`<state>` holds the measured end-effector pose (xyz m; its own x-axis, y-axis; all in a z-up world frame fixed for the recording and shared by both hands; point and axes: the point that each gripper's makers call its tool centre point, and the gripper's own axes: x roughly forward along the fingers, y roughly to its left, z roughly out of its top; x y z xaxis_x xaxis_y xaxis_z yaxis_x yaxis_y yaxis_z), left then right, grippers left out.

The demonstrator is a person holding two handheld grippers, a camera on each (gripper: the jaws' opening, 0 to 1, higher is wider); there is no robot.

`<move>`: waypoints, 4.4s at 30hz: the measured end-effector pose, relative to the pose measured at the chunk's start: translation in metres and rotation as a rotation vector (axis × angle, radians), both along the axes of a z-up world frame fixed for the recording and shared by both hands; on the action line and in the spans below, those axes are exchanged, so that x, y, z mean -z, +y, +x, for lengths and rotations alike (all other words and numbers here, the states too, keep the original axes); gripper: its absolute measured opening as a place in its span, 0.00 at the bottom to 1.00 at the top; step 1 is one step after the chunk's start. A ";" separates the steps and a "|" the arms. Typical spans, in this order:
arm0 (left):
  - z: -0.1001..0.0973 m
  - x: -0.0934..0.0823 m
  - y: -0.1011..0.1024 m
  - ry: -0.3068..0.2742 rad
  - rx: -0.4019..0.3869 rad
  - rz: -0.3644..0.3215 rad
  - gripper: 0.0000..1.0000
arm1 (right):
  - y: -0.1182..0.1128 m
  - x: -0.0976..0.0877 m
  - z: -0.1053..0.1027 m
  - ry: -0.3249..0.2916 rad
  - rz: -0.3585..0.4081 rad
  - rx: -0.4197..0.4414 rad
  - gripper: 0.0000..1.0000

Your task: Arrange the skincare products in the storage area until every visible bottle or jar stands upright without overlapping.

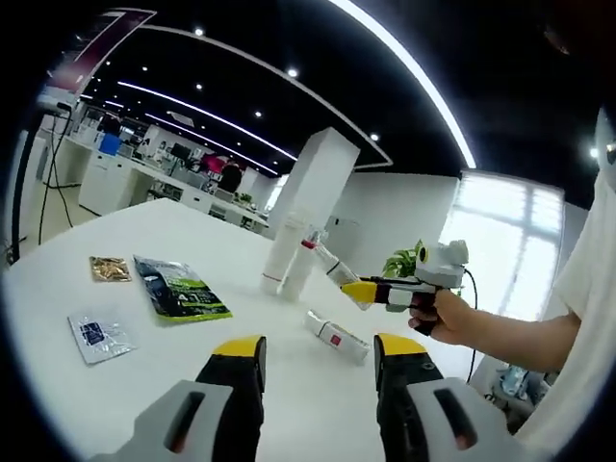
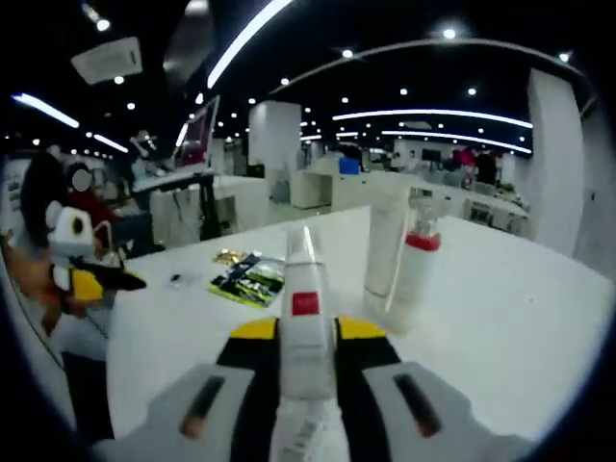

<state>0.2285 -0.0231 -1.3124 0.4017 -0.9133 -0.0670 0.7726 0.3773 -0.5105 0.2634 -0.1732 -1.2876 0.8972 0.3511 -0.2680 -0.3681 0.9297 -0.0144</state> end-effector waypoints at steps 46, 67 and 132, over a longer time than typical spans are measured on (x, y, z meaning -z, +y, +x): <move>0.011 -0.015 -0.009 0.288 -0.019 -0.258 0.41 | 0.172 0.017 -0.043 -0.078 -0.098 -0.439 0.19; 0.006 -0.018 0.004 0.311 -0.093 -0.320 0.26 | 0.187 0.028 -0.052 -0.084 -0.072 -0.473 0.19; -0.035 0.029 -0.026 -0.313 0.258 0.253 0.24 | 0.186 0.014 -0.065 0.028 0.116 -0.650 0.21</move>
